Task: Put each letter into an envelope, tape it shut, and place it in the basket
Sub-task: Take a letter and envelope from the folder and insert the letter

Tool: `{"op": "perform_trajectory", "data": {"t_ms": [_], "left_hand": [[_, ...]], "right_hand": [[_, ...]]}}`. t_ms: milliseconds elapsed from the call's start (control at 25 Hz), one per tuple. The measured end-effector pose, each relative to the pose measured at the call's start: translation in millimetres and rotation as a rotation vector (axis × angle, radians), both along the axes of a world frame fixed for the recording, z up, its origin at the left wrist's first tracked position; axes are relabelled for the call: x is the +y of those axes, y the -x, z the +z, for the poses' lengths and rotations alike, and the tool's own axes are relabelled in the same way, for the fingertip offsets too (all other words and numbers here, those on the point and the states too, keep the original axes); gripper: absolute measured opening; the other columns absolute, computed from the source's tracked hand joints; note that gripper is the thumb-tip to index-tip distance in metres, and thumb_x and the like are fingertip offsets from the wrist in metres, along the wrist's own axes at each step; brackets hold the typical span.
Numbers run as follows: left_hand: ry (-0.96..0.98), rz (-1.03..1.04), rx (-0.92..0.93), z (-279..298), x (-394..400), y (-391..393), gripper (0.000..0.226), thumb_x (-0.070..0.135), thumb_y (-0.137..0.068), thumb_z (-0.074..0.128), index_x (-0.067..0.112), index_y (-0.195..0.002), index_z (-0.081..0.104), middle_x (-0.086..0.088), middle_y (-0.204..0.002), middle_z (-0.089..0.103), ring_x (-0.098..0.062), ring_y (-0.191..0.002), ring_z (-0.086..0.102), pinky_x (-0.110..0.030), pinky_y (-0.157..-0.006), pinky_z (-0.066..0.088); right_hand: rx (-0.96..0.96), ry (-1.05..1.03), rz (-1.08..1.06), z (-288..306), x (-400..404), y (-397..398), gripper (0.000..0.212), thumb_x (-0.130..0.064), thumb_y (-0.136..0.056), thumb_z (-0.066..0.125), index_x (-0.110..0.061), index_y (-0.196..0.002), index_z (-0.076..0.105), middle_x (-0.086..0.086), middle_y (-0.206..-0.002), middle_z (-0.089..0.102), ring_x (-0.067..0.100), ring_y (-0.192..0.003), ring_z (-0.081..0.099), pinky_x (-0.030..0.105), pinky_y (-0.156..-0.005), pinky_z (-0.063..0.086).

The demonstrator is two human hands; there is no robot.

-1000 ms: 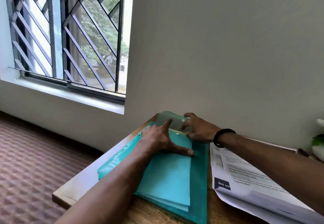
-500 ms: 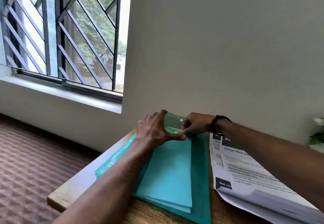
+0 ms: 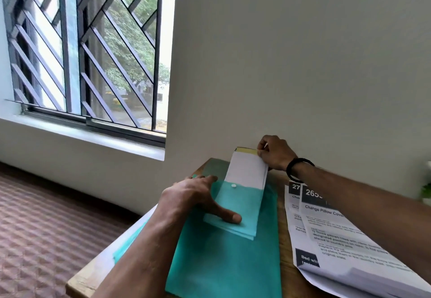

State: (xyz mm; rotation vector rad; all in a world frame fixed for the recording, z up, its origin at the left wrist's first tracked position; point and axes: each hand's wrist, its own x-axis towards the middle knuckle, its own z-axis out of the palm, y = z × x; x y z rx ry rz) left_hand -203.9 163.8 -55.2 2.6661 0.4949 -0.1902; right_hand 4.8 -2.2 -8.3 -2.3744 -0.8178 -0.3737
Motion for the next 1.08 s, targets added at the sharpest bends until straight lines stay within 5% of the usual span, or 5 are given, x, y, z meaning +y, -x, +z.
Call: {"op": "perform_trajectory", "data": {"t_ms": [80, 320, 560, 840, 1080], "left_hand": [[0.006, -0.012, 0.04, 4.1, 2.4, 1.2, 0.158, 0.095, -0.026, 0.076, 0.044, -0.162, 0.014, 0.007, -0.173, 0.016, -0.024, -0.158, 0.022, -0.051, -0.128, 0.021], [0.033, -0.063, 0.145, 9.9, 4.6, 4.1, 0.15, 0.084, -0.035, 0.086, 0.048, -0.161, 0.013, 0.008, -0.174, 0.012, -0.025, -0.159, 0.02, -0.05, -0.129, 0.021], [-0.008, -0.095, 0.046, 10.6, 7.8, 9.2, 0.153, 0.104, -0.019, 0.063, 0.053, -0.158, 0.022, 0.01, -0.171, 0.022, -0.021, -0.155, 0.03, -0.045, -0.127, 0.025], [-0.073, -0.159, -0.52, 8.9, -9.5, 0.6, 0.087, 0.087, -0.064, 0.063, 0.035, -0.134, 0.064, 0.002, -0.14, 0.064, -0.02, -0.124, 0.059, -0.038, -0.106, 0.047], [0.21, -0.062, -0.885, 17.5, -48.4, -15.3, 0.019, 0.046, -0.09, 0.075, 0.03, -0.1, 0.08, 0.01, -0.091, 0.079, -0.016, -0.084, 0.075, -0.029, -0.071, 0.057]], "right_hand": [[-0.002, -0.001, -0.039, -1.8, 0.6, -4.9, 0.009, -0.006, -0.096, 0.061, -0.009, -0.101, 0.067, 0.011, -0.105, 0.068, 0.031, -0.097, 0.067, 0.046, -0.085, 0.062], [0.021, 0.068, -0.059, -21.0, 4.1, -17.3, 0.009, -0.009, -0.096, 0.059, -0.011, -0.103, 0.064, 0.015, -0.116, 0.068, 0.031, -0.102, 0.065, 0.041, -0.09, 0.057], [0.014, 0.236, 0.054, -6.9, -9.7, -7.4, 0.054, -0.035, -0.102, 0.062, -0.014, -0.149, 0.045, 0.016, -0.146, 0.056, 0.033, -0.129, 0.057, 0.035, -0.102, 0.044], [-0.16, 0.082, 0.064, 28.2, -130.5, 43.0, 0.046, -0.046, -0.097, 0.067, -0.026, -0.136, 0.057, 0.002, -0.135, 0.064, 0.015, -0.107, 0.061, 0.027, -0.085, 0.046], [-0.156, -0.073, -0.023, -10.8, -252.8, 94.3, 0.042, -0.038, -0.094, 0.072, -0.026, -0.132, 0.059, 0.0, -0.133, 0.064, 0.018, -0.113, 0.062, 0.041, -0.096, 0.057]]}}
